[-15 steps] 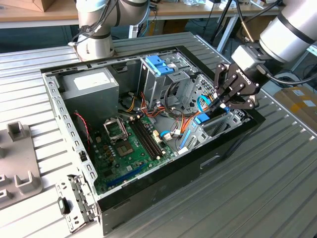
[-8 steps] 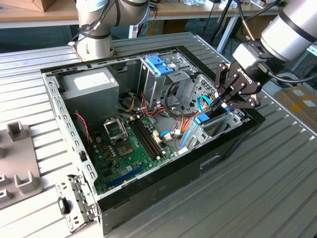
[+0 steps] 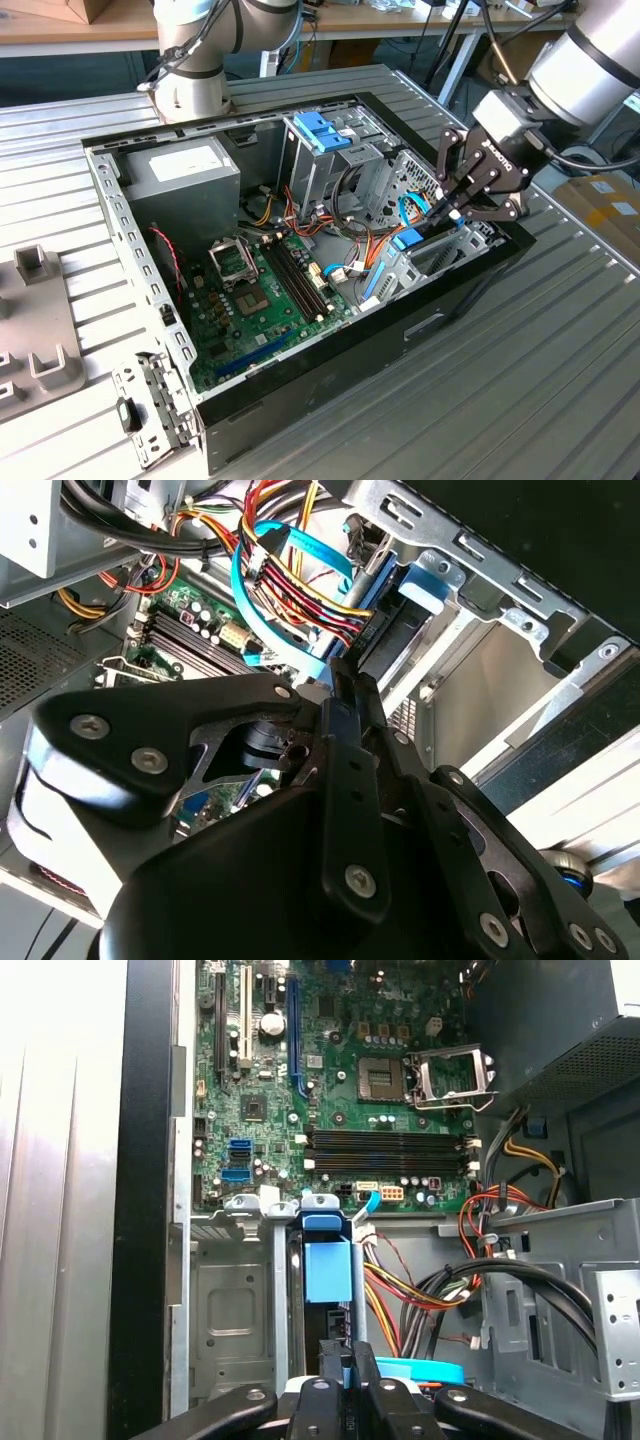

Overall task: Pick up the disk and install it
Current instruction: 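Insert the first disk wire, then insert the second disk wire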

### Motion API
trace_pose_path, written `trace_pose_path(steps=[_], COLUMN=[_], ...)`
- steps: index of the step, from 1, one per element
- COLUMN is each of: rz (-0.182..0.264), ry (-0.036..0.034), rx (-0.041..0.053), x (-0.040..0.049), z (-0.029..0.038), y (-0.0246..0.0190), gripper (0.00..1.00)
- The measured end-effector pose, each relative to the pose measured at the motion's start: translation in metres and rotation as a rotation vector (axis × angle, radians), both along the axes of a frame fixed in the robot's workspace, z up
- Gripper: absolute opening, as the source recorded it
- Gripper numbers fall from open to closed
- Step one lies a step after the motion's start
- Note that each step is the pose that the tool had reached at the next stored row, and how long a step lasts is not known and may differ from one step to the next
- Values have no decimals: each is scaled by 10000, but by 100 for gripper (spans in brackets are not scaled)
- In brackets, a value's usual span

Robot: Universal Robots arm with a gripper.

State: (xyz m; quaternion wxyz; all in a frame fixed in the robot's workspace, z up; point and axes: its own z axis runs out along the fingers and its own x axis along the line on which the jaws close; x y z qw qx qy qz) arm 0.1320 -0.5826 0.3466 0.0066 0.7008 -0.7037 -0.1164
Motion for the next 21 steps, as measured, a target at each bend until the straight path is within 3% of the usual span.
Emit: trace_pose_path(steps=[8,9,10,12,18,21], rz=[22,50,50,49,50,49], ry=[5,29,6,0,1,-38], rx=[14,48,49,49,49,49], x=[11,28,-120,-256,-258,-259], z=[-9,-37,18,18,18,18], y=[16,27,23,23,23,23], gripper=[16,16,16,16,16,16])
